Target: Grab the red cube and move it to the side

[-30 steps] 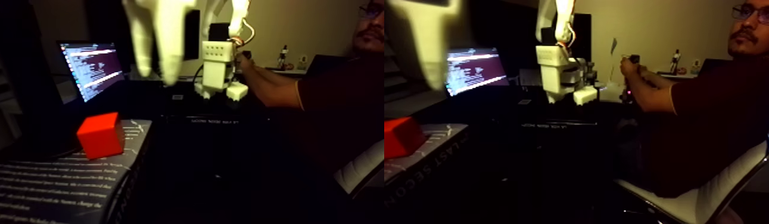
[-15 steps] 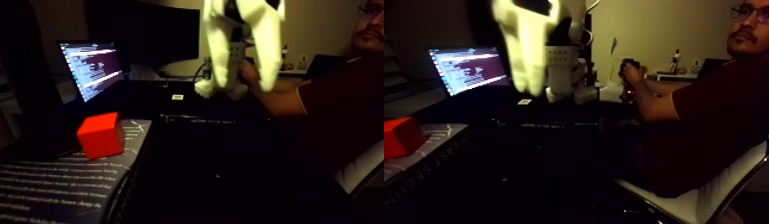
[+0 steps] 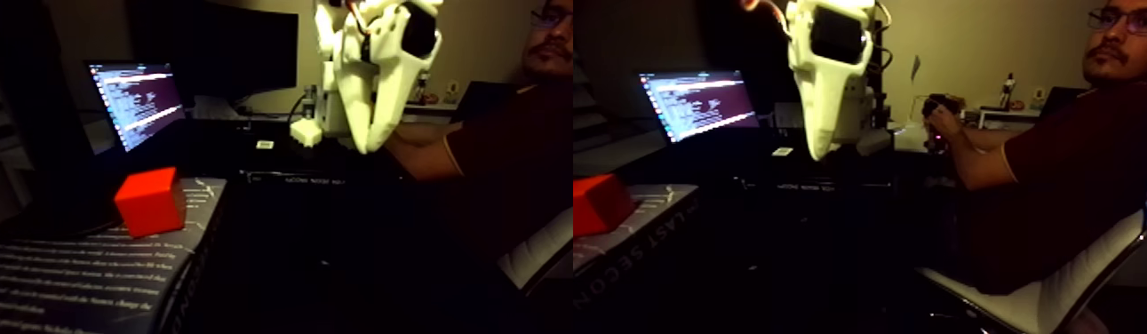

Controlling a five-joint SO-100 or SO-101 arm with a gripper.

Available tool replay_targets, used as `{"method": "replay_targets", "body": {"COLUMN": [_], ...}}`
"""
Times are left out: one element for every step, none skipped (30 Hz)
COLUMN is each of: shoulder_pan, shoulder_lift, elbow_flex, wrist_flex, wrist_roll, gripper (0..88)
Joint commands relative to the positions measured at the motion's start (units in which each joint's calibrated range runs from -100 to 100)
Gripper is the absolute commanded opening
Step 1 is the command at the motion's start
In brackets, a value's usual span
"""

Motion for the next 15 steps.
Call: {"method": "replay_targets", "body": {"shoulder_pan": [0.25,0.5,0.66,1.0,1.25,1.41,1.58,1.41,1.5,1.66,1.66,1.75,1.99,2.41,2.66], "shoulder_lift": [-4.75,-5.93,-7.19,-8.54,-9.96,-11.56,-13.24,-14.92,-16.94,-18.96,-20.97,-22.82,-24.67,-26.35,-27.95], "elbow_flex": [3.55,5.27,7.27,9.54,11.44,13.34,14.52,15.16,15.7,16.16,16.88,17.24,17.7,17.97,18.42], "wrist_flex": [-3.36,-5.39,-7.0,-8.26,-8.52,-8.68,-8.6,-8.26,-7.67,-7.0,-6.15,-5.05,-3.96,-3.11,-2.6], "wrist_roll": [-4.24,-5.59,-7.04,-8.12,-8.5,-8.66,-8.66,-8.71,-8.77,-8.98,-9.69,-10.77,-11.63,-12.33,-12.87], "gripper": [0.6,0.6,0.6,0.6,0.6,0.6,0.6,0.6,0.6,0.6,0.6,0.6,0.5,0.5,0.5]}}
